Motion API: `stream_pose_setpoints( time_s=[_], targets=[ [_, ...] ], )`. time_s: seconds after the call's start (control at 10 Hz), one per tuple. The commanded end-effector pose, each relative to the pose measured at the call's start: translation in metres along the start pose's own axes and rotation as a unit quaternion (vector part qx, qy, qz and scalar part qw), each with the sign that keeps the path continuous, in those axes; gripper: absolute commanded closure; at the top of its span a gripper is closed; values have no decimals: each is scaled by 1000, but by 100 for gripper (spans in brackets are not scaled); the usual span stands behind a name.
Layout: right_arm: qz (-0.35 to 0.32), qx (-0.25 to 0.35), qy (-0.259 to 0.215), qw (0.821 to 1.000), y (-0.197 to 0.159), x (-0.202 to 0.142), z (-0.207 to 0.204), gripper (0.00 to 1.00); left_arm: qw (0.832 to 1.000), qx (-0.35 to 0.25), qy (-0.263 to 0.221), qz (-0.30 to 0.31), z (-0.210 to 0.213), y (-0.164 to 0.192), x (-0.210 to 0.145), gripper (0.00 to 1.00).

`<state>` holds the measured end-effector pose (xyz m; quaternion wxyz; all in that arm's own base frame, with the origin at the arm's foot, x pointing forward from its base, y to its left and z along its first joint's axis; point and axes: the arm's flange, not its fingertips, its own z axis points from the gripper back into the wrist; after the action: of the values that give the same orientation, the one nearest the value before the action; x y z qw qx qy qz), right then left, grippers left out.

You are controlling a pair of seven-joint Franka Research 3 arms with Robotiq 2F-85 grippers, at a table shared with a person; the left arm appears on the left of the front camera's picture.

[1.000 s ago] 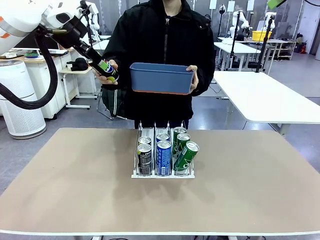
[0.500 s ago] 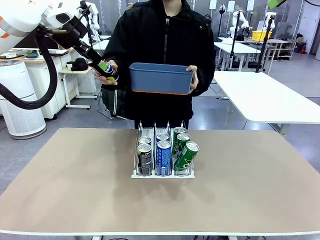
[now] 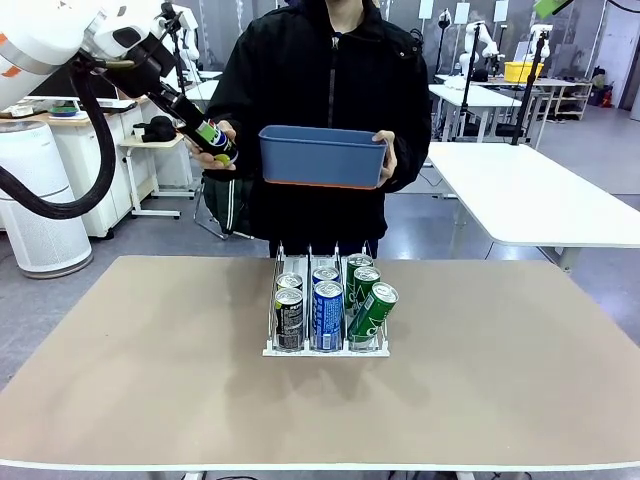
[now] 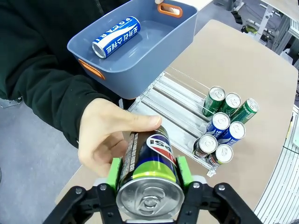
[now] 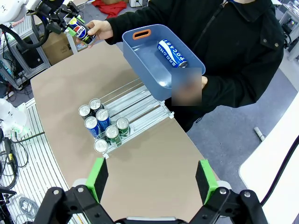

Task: Fill the beverage cans into the dispenser.
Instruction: Place the picked Pepsi coke in the line of the Automatic Can Dispenser with the same cans.

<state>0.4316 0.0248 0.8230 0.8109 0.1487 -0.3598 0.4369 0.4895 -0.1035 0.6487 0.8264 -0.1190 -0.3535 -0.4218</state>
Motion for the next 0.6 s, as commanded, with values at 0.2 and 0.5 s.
stream_pose_setpoints(
  time_s=[0.2, 0.5],
  targets=[
    [-3, 0, 3, 1000, 2, -1, 0, 0, 1000, 0, 0, 1, 1, 1, -1, 99],
    [-3, 0, 3, 1000, 2, -1, 0, 0, 1000, 0, 0, 1, 1, 1, -1, 99]
  ],
)
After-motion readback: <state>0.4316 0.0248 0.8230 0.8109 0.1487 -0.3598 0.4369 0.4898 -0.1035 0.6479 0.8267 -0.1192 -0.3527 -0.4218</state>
